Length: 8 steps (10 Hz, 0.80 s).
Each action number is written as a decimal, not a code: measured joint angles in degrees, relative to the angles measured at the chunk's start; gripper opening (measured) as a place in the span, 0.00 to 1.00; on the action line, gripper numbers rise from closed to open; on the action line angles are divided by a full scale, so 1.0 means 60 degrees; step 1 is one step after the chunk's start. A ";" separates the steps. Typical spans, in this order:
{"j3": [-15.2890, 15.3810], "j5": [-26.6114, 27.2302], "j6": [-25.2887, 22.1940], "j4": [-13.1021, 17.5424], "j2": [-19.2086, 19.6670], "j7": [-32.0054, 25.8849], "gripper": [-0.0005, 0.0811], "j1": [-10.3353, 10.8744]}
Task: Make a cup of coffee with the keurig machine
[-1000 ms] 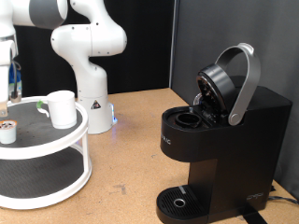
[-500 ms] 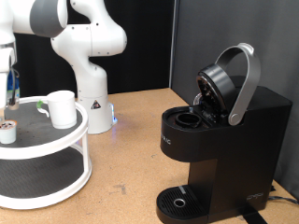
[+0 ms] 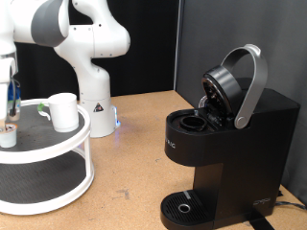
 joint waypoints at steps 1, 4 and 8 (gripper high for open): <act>-0.0043 0.0060 0.0104 -0.0071 0.0055 -0.0087 0.99 0.0002; -0.0121 0.0280 0.0248 -0.0256 0.0118 -0.0206 0.99 0.0021; -0.0121 0.0361 0.0379 -0.0314 0.0373 -0.0205 0.99 0.0023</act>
